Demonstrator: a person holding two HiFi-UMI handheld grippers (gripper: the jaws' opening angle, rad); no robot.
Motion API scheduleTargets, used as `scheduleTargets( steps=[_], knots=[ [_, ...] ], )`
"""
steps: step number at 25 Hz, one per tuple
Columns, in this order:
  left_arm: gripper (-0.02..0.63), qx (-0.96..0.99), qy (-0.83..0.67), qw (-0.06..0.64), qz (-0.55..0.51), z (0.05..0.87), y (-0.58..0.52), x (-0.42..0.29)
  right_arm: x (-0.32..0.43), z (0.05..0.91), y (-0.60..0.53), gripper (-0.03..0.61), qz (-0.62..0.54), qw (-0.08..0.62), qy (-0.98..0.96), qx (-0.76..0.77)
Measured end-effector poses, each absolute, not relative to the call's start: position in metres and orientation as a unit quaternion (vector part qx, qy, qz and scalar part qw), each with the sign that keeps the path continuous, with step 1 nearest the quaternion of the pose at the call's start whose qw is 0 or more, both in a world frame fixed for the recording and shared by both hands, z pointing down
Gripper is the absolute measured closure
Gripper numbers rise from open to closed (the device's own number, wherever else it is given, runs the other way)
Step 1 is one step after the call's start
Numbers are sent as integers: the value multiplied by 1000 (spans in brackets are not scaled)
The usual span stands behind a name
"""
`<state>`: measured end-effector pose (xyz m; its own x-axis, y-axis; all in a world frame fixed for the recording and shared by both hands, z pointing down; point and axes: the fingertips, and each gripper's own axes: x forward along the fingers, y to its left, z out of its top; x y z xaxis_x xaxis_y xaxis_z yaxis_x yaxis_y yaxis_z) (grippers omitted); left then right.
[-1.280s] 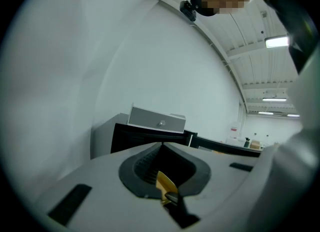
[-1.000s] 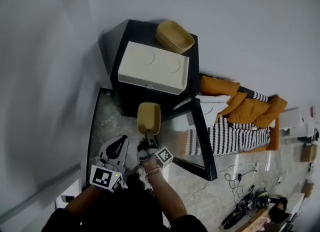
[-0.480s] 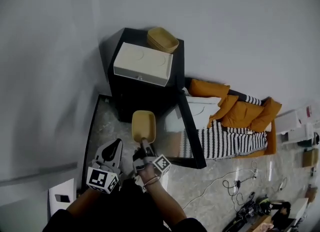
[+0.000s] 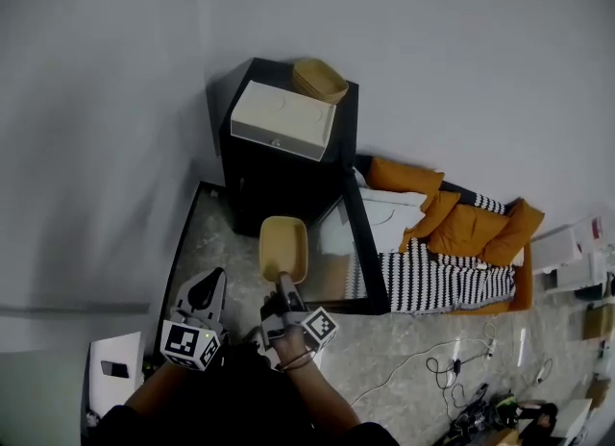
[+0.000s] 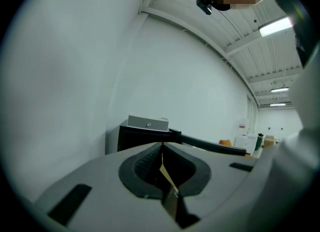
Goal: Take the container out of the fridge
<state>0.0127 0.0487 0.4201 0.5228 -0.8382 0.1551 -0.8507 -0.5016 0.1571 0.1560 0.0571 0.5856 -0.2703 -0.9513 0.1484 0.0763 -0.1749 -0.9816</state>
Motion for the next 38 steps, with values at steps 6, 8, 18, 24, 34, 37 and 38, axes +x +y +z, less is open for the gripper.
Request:
scheduleTargets(
  steps=[6, 8, 18, 24, 34, 37, 38],
  knots=[
    [609, 870, -482, 103, 25, 422, 44, -2, 152, 547, 65, 387, -618, 418, 502, -438],
    [609, 871, -479, 103, 21, 423, 44, -8, 148, 539, 70, 387, -617, 421, 500, -438],
    [609, 875, -476, 86, 16, 424, 41, -38, 134, 522, 82, 385, -608, 428, 496, -448],
    [609, 877, -469, 98, 13, 431, 36, -43, 127, 523, 85, 385, -607, 425, 491, -458],
    [609, 884, -456, 101, 8, 430, 39, -42, 116, 520, 90, 385, -605, 426, 494, -456],
    [609, 885, -454, 103, 9, 428, 42, -42, 112, 519, 93, 387, -606, 423, 496, -456],
    [609, 886, -452, 101, 9, 429, 42, -42, 111, 519, 93, 387, -606, 422, 498, -455]
  ],
)
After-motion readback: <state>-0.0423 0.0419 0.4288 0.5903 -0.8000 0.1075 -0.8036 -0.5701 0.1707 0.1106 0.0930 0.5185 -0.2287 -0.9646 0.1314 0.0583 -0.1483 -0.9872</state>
